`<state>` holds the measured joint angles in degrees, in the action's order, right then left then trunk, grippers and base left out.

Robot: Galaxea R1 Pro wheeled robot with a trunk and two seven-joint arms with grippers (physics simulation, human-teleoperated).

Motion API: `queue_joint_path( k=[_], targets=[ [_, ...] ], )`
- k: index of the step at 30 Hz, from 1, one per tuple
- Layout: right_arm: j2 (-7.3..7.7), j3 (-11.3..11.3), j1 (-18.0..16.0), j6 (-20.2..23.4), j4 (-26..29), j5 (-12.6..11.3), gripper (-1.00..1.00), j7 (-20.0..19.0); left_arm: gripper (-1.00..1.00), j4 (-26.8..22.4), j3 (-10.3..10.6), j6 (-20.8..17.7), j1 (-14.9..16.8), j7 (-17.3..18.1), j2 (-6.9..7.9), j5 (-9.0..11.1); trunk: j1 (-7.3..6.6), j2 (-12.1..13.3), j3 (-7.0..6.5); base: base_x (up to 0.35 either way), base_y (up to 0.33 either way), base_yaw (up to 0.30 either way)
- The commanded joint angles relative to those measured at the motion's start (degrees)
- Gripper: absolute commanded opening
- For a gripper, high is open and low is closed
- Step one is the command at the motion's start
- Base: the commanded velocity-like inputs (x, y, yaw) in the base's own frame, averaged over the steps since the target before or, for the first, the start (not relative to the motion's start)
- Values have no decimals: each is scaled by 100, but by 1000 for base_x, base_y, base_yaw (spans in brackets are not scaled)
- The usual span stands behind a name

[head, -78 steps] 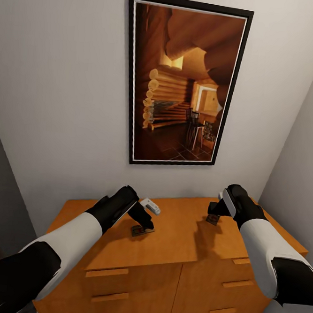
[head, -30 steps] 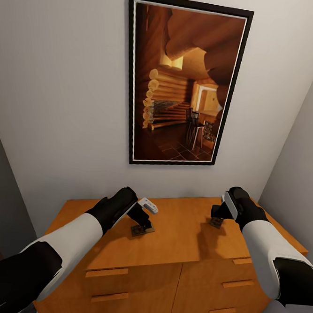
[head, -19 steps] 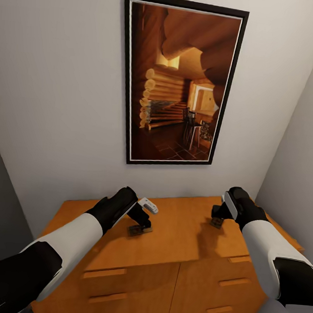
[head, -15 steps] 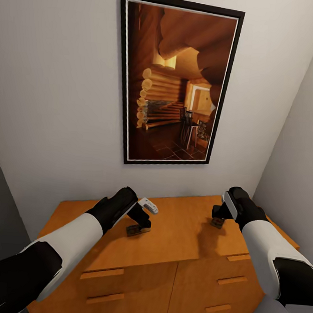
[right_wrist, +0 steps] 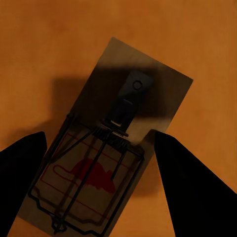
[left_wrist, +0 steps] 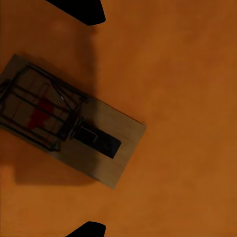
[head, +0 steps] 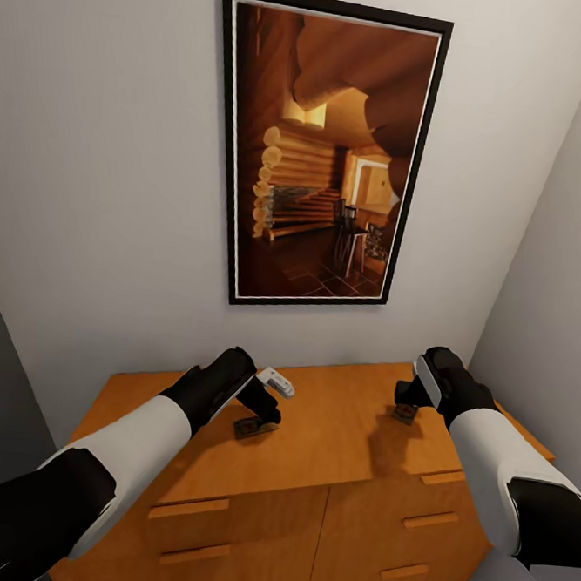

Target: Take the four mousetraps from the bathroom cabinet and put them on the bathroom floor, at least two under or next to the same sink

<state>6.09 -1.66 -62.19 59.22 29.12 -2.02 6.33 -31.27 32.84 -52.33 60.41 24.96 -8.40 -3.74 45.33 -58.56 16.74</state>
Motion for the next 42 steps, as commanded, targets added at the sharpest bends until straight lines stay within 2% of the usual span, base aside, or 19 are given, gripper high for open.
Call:
queue_joint_path(
  k=[1,10,20,42],
  targets=[
    [-2,-18,-4,20,6,-25,-100,31,100,29,12,-13,6,45,1,-35,1,-5,8,0,0,0],
    [-2,-18,-4,20,6,-26,-100,26,100,242,24,-15,7,75,-44,51,1,-5,8,0,0,0],
    [-2,-14,-4,20,6,-34,-100,32,100,711,21,-14,6,79,-129,76,1,-5,8,0,0,0],
    [-2,-14,-4,20,0,-35,-100,35,100,764,19,-14,6,79,-110,74,1,-5,8,0,0,0]
  ],
)
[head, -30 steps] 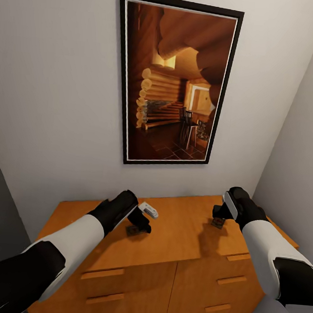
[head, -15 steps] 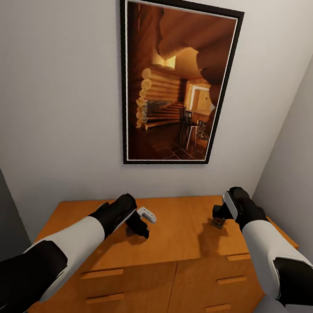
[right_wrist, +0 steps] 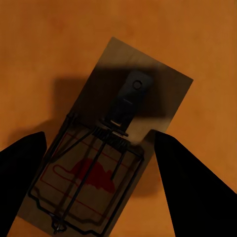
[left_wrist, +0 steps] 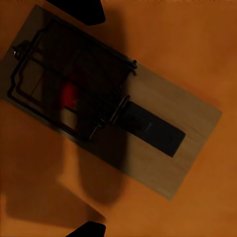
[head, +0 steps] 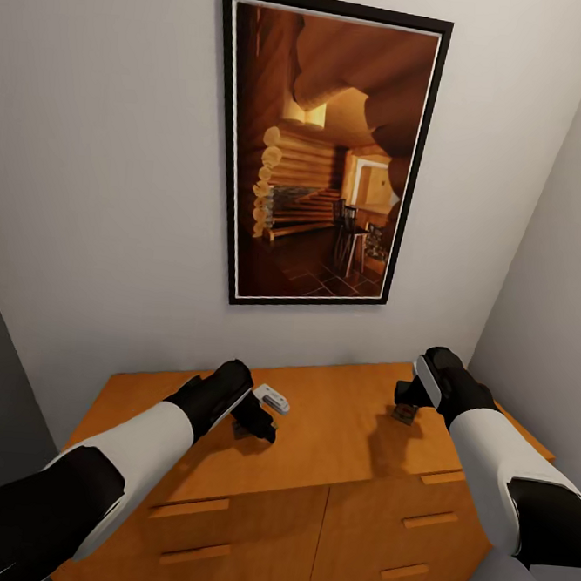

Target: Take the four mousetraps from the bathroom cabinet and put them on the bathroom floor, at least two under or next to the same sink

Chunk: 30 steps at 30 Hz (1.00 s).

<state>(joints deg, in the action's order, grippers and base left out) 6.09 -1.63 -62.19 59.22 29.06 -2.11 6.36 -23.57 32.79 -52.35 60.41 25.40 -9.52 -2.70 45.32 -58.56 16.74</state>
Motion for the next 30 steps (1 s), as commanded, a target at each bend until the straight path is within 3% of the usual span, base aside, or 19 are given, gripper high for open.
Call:
queue_joint_path(
  k=[1,30],
  targets=[
    [-2,-18,-4,20,5,-27,-100,32,100,-4,23,-12,6,35,4,-29,1,-5,8,0,0,0],
    [-3,-14,-4,18,-5,-27,-100,32,100,71,17,92,6,26,60,2,1,-5,8,0,0,0]
  ],
)
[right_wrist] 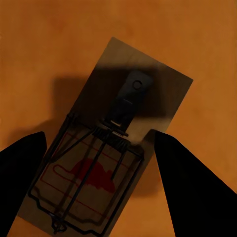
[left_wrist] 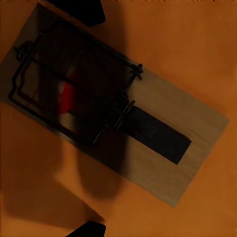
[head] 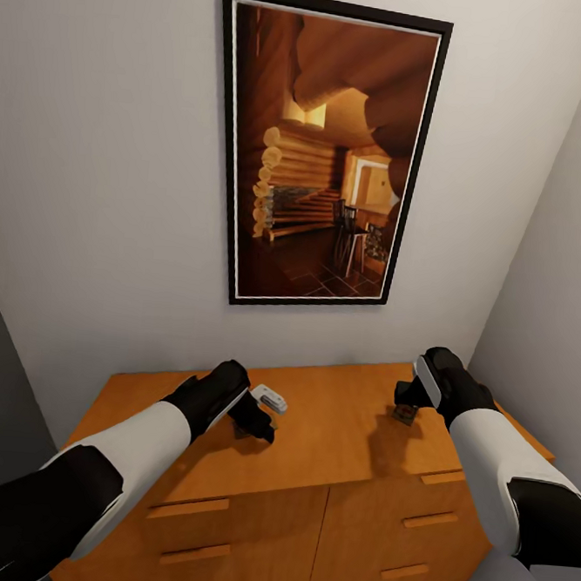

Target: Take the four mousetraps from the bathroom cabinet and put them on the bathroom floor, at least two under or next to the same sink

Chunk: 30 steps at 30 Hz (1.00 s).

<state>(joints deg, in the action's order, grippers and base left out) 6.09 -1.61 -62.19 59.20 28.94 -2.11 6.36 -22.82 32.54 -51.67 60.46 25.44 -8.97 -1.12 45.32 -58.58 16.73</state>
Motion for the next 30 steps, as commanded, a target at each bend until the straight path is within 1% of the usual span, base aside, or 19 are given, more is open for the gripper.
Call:
queue_joint_path(
  k=[1,2,3,7,12,19,27,30],
  targets=[
    [-2,-18,-3,20,6,-26,-100,32,100,-1,42,50,0,22,6,-156,2,-3,10,0,0,0],
    [-2,-17,-3,21,6,-26,-100,32,100,0,42,78,0,22,6,-155,2,-3,10,0,0,0],
    [-2,-17,-3,21,6,-26,-100,32,-100,1,42,106,0,22,7,-152,2,-3,10,0,0,0],
    [-2,-17,-3,19,6,-26,-100,32,-100,74,42,196,0,22,9,-149,2,-3,10,0,0,0],
    [-2,-17,-3,20,6,-26,-100,32,-100,196,42,222,0,22,9,-157,2,-3,10,0,0,0],
    [-2,-15,-3,20,6,-26,-100,32,-100,230,48,235,0,22,9,-158,2,-3,10,0,0,0],
    [-2,-22,-3,21,-2,-32,-100,31,-100,153,51,222,0,24,-8,-184,2,-3,10,0,0,0],
    [-2,-23,-3,21,-3,-34,-100,21,-100,-18,74,127,2,29,-41,-186,2,-3,10,0,0,0]
  ],
)
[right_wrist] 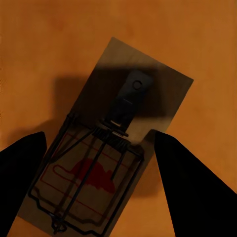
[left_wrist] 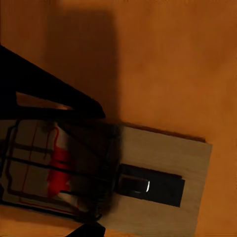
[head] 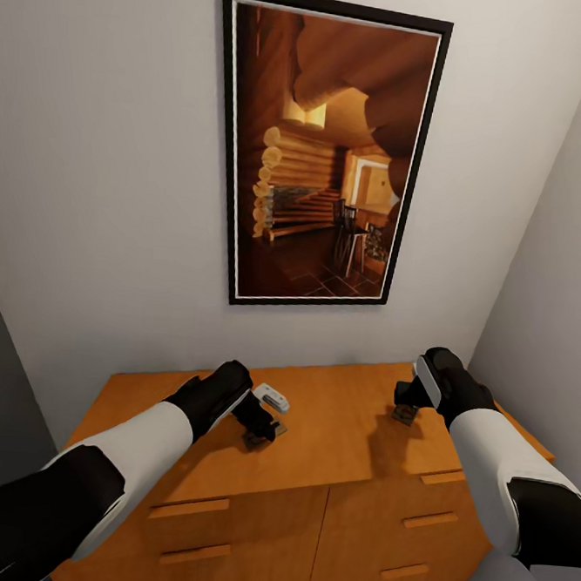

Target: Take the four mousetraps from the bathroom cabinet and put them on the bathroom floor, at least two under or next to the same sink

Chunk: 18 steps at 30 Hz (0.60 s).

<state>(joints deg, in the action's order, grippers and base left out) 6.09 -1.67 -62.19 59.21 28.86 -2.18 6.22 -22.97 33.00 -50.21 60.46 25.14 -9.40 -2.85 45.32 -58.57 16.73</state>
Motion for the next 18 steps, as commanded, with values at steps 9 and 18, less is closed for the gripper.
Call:
queue_joint_path(
  k=[9,18],
  targets=[
    [6,-17,-4,20,6,-27,-100,17,-100,-1922,2,-961,2,57,0,-6,1,-5,9,0,0,0],
    [6,-23,-4,20,6,-28,-100,22,-100,-2088,-294,-979,1,53,27,-10,1,-5,9,0,0,0]
  ],
)
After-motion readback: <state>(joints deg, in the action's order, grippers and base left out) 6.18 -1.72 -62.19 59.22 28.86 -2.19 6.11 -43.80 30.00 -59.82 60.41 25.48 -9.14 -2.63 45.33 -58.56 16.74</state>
